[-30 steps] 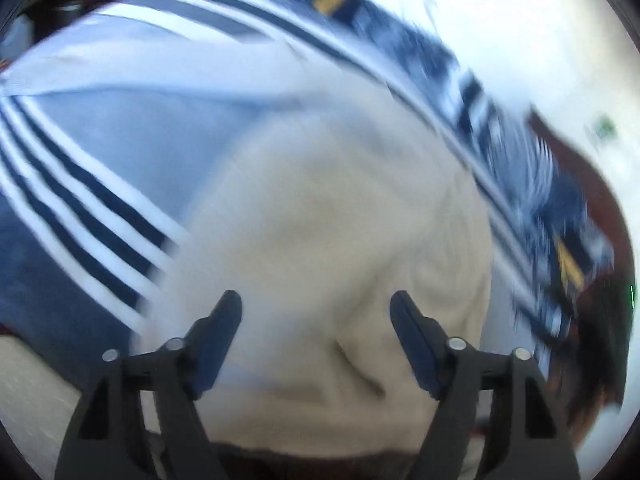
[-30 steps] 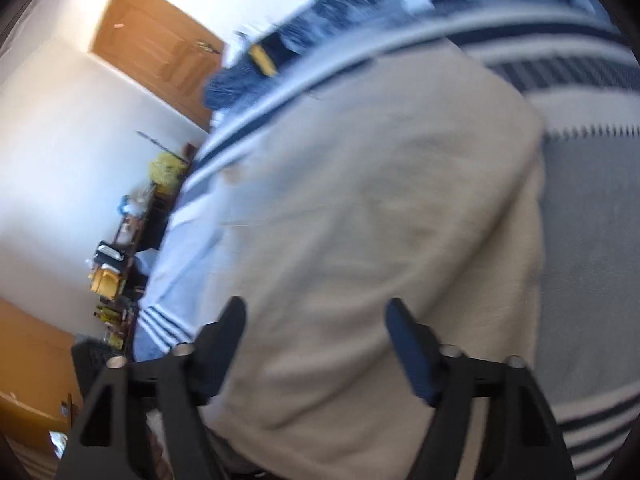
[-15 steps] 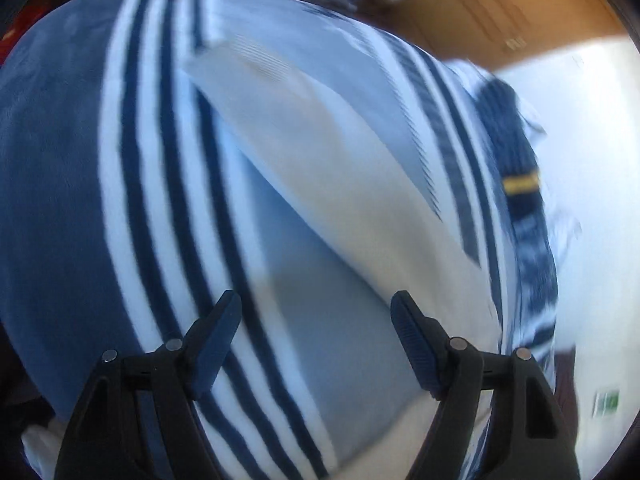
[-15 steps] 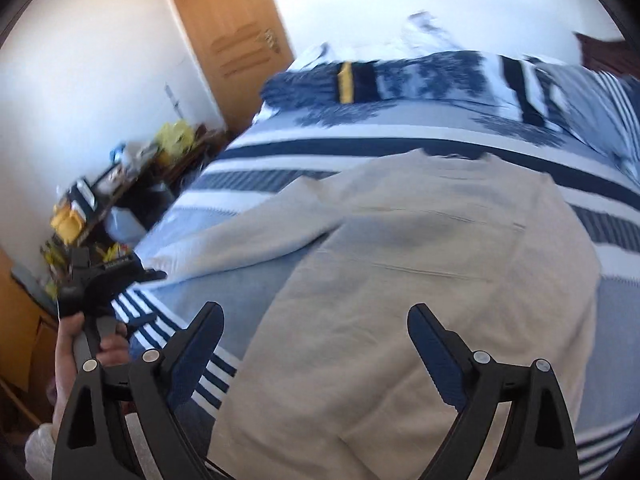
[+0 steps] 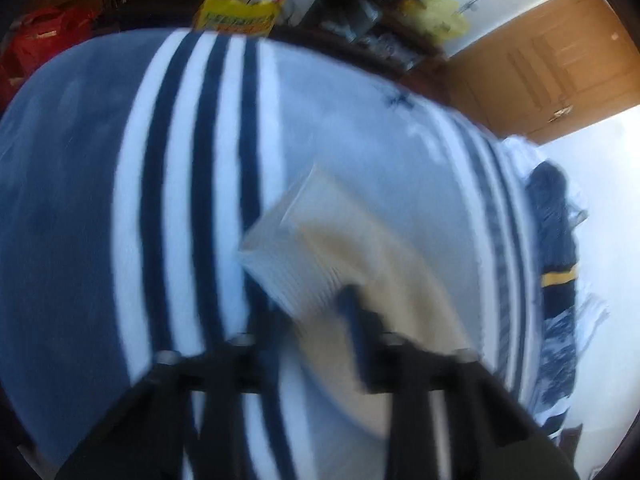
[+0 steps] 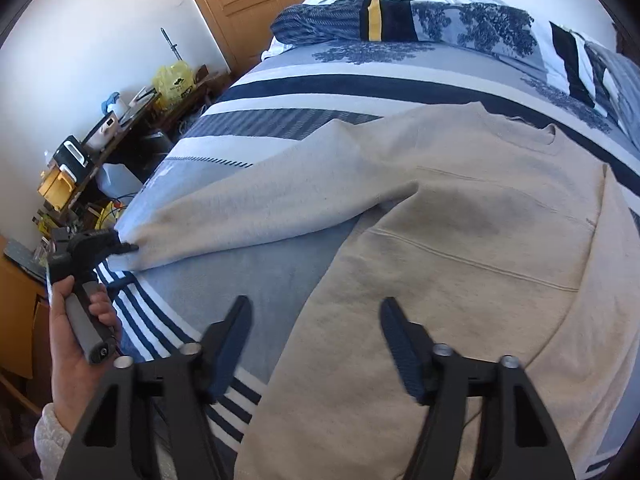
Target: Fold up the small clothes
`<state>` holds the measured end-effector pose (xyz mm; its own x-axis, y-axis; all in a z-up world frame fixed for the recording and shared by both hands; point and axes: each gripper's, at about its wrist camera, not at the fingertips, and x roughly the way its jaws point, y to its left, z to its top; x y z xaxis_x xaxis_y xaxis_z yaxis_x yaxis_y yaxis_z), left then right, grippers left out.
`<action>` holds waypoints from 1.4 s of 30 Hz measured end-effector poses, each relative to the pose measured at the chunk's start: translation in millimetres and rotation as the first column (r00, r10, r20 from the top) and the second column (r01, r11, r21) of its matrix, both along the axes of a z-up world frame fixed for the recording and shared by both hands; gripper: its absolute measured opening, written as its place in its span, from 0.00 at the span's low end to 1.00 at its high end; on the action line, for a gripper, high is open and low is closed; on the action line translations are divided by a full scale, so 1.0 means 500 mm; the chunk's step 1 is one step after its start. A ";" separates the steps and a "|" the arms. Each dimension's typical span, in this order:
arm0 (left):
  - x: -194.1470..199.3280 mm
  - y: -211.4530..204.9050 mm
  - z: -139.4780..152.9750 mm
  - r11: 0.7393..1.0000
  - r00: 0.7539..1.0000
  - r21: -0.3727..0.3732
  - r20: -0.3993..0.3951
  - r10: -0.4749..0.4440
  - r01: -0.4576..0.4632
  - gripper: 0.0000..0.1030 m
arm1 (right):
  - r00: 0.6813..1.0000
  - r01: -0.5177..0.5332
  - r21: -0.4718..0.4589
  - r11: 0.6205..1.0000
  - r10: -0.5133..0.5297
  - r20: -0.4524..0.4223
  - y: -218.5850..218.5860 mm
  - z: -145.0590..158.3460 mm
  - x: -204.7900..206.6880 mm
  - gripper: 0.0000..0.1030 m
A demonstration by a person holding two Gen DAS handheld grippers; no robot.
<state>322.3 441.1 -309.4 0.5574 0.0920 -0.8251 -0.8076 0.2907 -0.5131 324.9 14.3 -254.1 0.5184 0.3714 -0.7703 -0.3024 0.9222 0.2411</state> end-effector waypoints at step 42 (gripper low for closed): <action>-0.171 -1.032 0.057 -0.449 -0.171 0.515 -0.499 -0.850 0.731 0.03 | 0.935 0.249 0.575 0.779 -0.038 -0.353 -0.506 -0.178 -0.061 0.80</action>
<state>236.9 -75.1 -280.8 0.5175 -0.2868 -0.8062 0.6896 0.6976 0.1945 294.5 -238.7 -343.2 0.3818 0.7516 -0.5379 0.0080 0.5793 0.8151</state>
